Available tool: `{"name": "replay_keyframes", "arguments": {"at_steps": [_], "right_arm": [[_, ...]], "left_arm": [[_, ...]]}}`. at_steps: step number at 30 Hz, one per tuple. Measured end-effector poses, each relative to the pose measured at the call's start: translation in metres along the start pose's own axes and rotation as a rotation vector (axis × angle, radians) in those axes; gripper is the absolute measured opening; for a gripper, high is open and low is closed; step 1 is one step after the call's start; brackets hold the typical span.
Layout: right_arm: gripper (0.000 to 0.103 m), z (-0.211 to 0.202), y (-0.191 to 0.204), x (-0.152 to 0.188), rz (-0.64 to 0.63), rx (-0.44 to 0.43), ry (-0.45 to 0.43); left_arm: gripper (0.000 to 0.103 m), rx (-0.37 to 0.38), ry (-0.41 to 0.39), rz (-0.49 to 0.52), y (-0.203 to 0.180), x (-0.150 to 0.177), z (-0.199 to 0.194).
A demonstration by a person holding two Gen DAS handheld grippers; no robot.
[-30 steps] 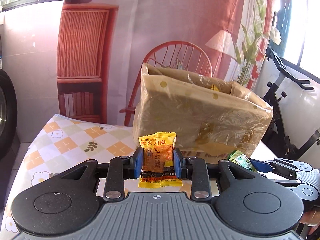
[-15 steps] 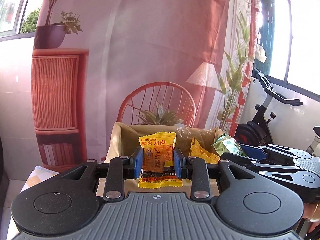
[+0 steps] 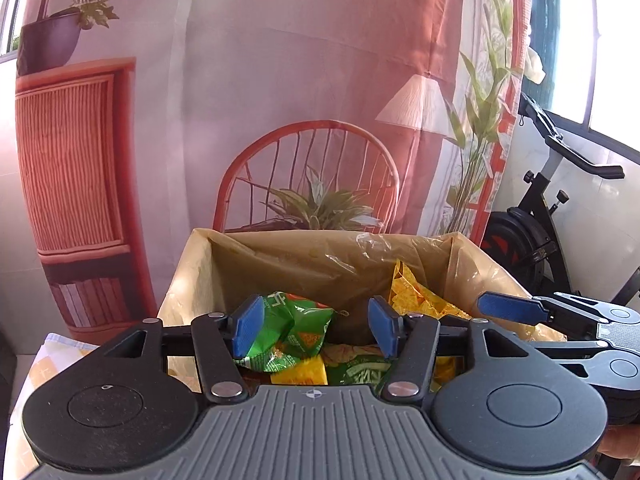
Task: Organize snacks
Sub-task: 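Open both tools over the box to drop the yellow and green packets, then grasp the orange-wrapped bar with the left tool while the right tool grasps the cracker packet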
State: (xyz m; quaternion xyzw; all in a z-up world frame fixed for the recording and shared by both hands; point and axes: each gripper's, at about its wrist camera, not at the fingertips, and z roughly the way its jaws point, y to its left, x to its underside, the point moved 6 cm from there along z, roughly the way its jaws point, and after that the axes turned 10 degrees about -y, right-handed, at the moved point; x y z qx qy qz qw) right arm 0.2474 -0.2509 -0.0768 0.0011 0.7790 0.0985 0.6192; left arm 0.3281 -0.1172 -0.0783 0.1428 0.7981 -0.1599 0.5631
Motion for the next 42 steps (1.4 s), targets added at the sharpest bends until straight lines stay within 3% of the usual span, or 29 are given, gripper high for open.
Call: {"name": "replay_keyframes", "arguments": {"at_steps": [10, 18, 27, 35, 42], "right_arm": [[0.060, -0.049, 0.025, -0.010, 0.056, -0.086, -0.067], [0.058, -0.078, 0.059, 0.022, 0.043, -0.141, -0.053], [0.053, -0.077, 0.080, 0.106, 0.023, -0.149, 0.157], [0.048, -0.073, 0.077, 0.165, 0.031, -0.103, 0.360], [0.047, -0.078, 0.088, 0.194, 0.018, -0.124, 0.449]], "left_arm": [[0.063, -0.060, 0.005, -0.018, 0.036, 0.005, -0.064], [0.063, -0.141, 0.050, -0.019, 0.085, 0.045, -0.128], [0.063, -0.278, 0.145, -0.065, 0.133, 0.114, -0.159], [0.063, -0.292, 0.188, -0.118, 0.129, 0.151, -0.157], [0.063, -0.297, 0.214, -0.132, 0.119, 0.174, -0.161]]}}
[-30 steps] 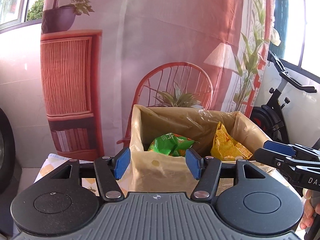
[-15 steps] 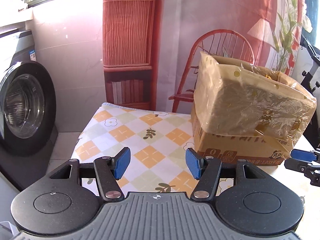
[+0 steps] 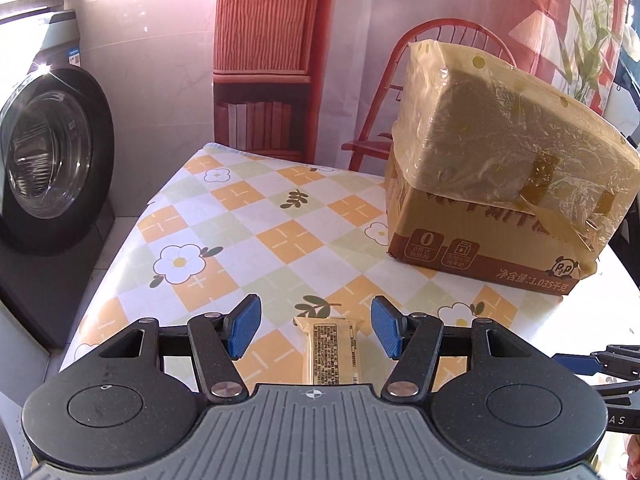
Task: Organize snacks
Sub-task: 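Grasp the orange-wrapped bar with the left tool while the right tool grasps the cracker packet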
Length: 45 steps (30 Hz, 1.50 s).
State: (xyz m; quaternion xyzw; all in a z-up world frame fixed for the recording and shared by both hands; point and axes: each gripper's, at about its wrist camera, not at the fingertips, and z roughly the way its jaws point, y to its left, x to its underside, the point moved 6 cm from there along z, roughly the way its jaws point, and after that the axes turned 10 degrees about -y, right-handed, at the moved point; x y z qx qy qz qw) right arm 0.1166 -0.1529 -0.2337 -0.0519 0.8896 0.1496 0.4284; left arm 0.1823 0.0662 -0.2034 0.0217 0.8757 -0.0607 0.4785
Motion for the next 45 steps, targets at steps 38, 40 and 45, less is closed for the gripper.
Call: {"name": "replay_keyframes", "arguments": {"at_steps": [38, 40, 45], "right_arm": [[0.058, 0.005, 0.000, 0.012, -0.066, 0.074, 0.020], [0.058, 0.005, 0.002, 0.012, -0.068, 0.075, 0.026], [0.059, 0.005, 0.004, 0.013, -0.063, 0.068, 0.034]], "left_arm": [[0.063, -0.023, 0.139, -0.009, -0.006, 0.051, 0.031], [0.063, -0.022, 0.143, -0.007, -0.007, 0.052, 0.032], [0.063, -0.021, 0.146, -0.003, -0.009, 0.053, 0.034]]}}
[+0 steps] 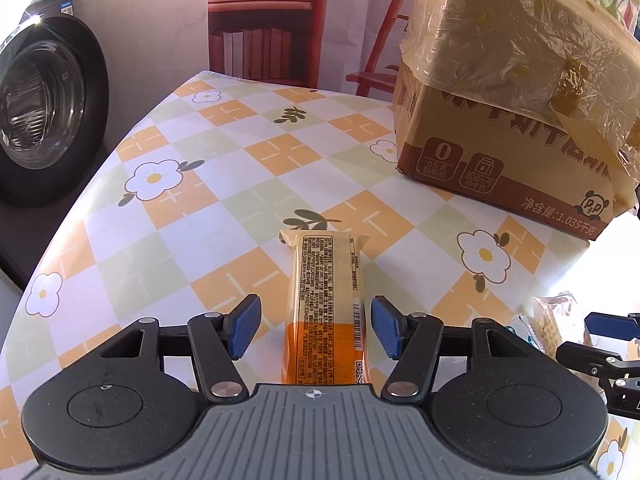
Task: Organize snacks
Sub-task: 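Grasp the orange-wrapped bar with the left tool while the right tool grasps the cracker packet, then carry the orange bar with the left tool while the right tool carries the crackers over the box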
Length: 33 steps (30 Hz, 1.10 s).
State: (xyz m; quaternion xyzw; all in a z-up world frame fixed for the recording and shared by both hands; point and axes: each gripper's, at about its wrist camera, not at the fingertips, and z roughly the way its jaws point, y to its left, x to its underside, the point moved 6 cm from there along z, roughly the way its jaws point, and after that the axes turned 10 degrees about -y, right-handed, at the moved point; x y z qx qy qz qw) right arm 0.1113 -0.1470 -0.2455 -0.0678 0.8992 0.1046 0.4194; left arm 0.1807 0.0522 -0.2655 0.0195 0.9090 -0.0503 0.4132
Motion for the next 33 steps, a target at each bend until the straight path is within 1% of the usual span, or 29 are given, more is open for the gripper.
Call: {"name": "replay_keyframes", "arguments": {"at_steps": [8, 11, 16, 19, 22, 24, 26, 27, 33], "right_arm": [[0.058, 0.006, -0.005, 0.008, 0.014, 0.011, 0.045], [0.056, 0.006, -0.009, 0.009, 0.016, 0.019, 0.039], [0.050, 0.006, -0.013, 0.009, 0.006, 0.018, 0.022], [0.049, 0.006, -0.014, 0.008, 0.000, 0.015, 0.017], [0.049, 0.007, -0.016, 0.008, -0.014, 0.020, 0.006], [0.049, 0.006, -0.016, 0.008, -0.012, 0.018, 0.004], [0.049, 0.006, -0.016, 0.008, -0.013, 0.018, 0.003], [0.049, 0.006, -0.016, 0.008, -0.014, 0.018, 0.003], [0.049, 0.006, -0.017, 0.009, -0.011, 0.016, -0.001]], "left_arm": [[0.063, -0.009, 0.010, 0.002, 0.001, 0.003, 0.003], [0.063, -0.012, 0.011, 0.003, 0.002, 0.004, 0.004], [0.063, -0.016, 0.001, 0.013, 0.000, 0.003, 0.007], [0.063, -0.024, -0.012, 0.021, 0.000, 0.001, 0.011], [0.062, -0.044, -0.009, 0.042, -0.003, 0.001, 0.011], [0.058, -0.049, -0.012, 0.054, -0.006, 0.003, 0.009], [0.046, -0.047, -0.019, 0.055, -0.006, 0.005, 0.006], [0.043, -0.044, -0.020, 0.049, -0.006, 0.005, 0.005], [0.039, -0.025, -0.020, 0.032, -0.003, 0.007, 0.000]]}}
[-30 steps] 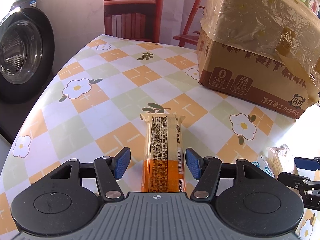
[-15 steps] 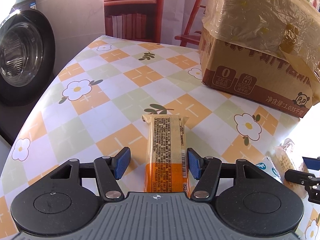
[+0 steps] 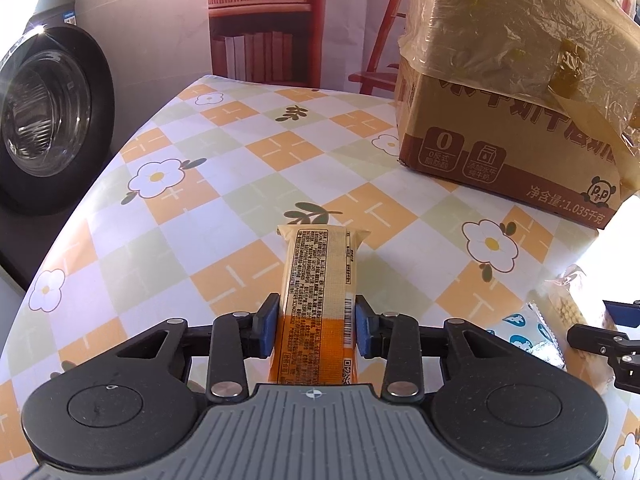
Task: Organize snacks
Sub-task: 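Carry the orange bar with the left tool while the right tool carries the crackers over the box, then open both tools over the box to drop the bar and crackers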
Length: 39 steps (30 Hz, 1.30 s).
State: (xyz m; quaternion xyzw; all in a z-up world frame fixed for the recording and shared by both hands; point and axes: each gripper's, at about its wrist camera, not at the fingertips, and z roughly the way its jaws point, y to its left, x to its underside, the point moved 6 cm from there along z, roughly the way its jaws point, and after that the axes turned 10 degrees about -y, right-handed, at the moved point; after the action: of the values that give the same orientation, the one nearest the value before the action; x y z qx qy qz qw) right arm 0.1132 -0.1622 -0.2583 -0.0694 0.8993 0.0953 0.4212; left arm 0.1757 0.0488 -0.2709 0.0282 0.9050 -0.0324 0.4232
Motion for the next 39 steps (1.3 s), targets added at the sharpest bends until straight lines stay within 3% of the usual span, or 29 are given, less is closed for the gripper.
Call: {"name": "replay_keyframes", "arguments": {"at_steps": [7, 11, 18, 31, 39], "right_arm": [[0.048, -0.003, -0.002, 0.000, 0.016, -0.020, -0.006], [0.048, -0.016, -0.007, -0.013, 0.020, -0.025, -0.067], [0.048, -0.054, -0.017, -0.065, -0.006, -0.014, -0.245], [0.048, -0.105, -0.001, -0.152, -0.108, -0.081, -0.512], [0.048, -0.087, -0.029, -0.210, -0.178, 0.017, -0.565]], "left_arm": [[0.038, 0.038, -0.018, -0.035, 0.000, -0.003, -0.011], [0.038, 0.056, -0.072, -0.053, -0.001, -0.020, -0.026], [0.038, 0.088, -0.196, -0.077, -0.007, -0.062, -0.056], [0.038, 0.129, -0.422, -0.047, -0.029, -0.151, -0.101], [0.038, 0.221, -0.504, 0.052, -0.083, -0.210, -0.094]]}}
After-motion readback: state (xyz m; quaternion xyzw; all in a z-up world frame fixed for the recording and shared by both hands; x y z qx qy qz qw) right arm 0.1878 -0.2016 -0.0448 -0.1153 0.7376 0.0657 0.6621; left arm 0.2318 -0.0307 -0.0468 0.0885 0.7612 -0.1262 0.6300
